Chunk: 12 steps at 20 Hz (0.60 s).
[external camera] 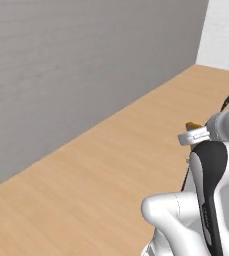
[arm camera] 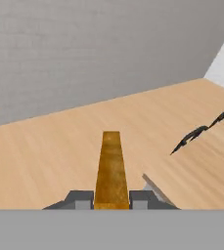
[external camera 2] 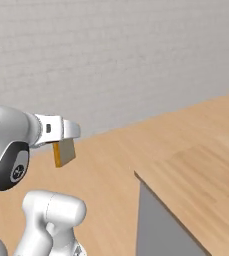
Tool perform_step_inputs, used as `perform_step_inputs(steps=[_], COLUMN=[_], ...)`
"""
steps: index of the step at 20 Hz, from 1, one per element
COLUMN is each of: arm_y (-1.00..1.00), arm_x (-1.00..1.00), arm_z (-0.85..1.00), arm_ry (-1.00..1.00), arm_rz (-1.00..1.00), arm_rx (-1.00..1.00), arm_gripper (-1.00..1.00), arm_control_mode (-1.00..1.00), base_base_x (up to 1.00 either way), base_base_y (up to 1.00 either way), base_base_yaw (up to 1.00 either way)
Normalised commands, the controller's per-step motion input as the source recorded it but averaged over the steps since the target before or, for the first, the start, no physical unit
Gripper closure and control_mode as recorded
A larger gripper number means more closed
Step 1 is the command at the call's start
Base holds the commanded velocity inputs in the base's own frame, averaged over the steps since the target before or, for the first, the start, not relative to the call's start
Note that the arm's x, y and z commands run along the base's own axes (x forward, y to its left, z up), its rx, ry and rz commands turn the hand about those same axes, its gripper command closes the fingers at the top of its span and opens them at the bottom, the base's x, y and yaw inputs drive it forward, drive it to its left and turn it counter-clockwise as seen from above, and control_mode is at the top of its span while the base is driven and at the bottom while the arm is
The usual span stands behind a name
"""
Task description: Start the toaster. Once the lever pops up, take the bread to the plate on the dining counter.
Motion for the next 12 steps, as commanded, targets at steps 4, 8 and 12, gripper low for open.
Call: perform_step_inputs(steps=[4, 8, 12], arm_y=[0.00, 0.00, 0.00], arm_x=[0.00, 0.00, 0.00], arm_z=[0.00, 0.00, 0.00], arm_ry=[0.00, 0.00, 0.00], arm_rz=[0.00, 0.00, 0.00], arm_rx=[0.00, 0.00, 0.00], arm_gripper=[1.00, 1.00, 1.00], arm_control_mode=[1.00, 1.00, 1.00], base_base_x=[1.00, 1.00, 1.00], base_base_y=[0.00, 0.00, -0.01], base_base_yaw=[-0.40, -0.43, -0.41])
